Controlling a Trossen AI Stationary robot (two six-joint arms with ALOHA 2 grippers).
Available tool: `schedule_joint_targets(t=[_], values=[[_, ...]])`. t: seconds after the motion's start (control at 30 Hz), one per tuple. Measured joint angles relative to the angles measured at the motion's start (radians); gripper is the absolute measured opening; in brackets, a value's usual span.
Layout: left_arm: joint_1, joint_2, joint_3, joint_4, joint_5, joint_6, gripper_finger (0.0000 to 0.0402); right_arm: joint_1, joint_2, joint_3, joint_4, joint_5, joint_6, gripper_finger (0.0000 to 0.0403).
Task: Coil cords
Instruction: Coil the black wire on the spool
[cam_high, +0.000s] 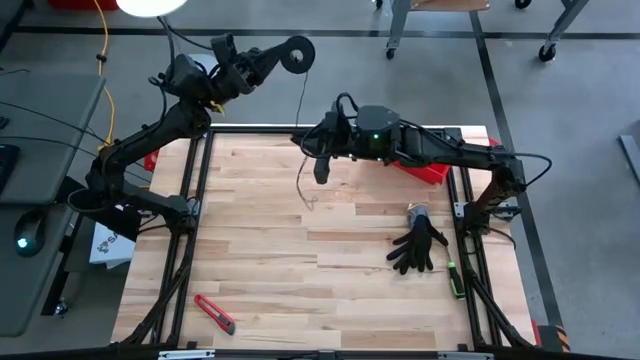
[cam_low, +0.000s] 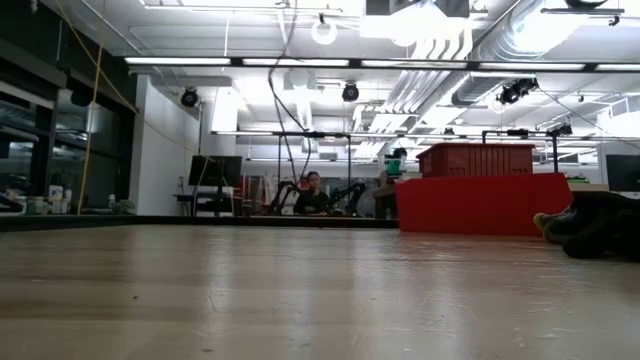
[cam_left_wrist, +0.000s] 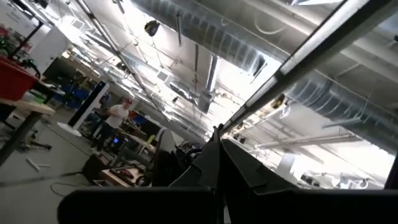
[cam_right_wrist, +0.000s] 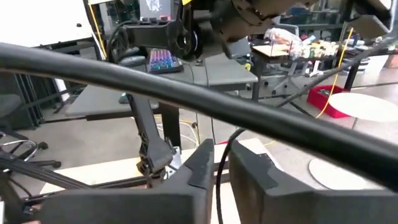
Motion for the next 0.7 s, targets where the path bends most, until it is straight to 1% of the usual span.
schedule_joint_targets(t=[0.1, 0.2, 0.27, 0.5, 0.7], values=[[0.0, 0.0, 0.0, -0.001, 0.015, 0.017, 0.0001, -0.007, 0.0, 0.0, -0.001, 0.018, 0.0, 0.007], [0.008, -0.001, 0.0, -0.002, 0.07, 0.075, 0.0001, -0.018, 0.0, 0.0, -0.021, 0.026, 0.009, 0.0093], [0.009, -0.004, 0.0, -0.01, 0.094, 0.103, 0.0001, -0.024, 0.0, 0.0, -0.039, 0.032, 0.042, 0.0103], [0.008, -0.02, -0.007, -0.014, 0.187, 0.173, 0.0001, -0.028, 0.0, 0.0, -0.073, 0.058, 0.038, 0.0108], [0.015, -0.077, -0.07, -0.027, 0.186, 0.198, 0.0001, -0.027, 0.0, 0.0, -0.078, 0.059, 0.04, 0.0108]])
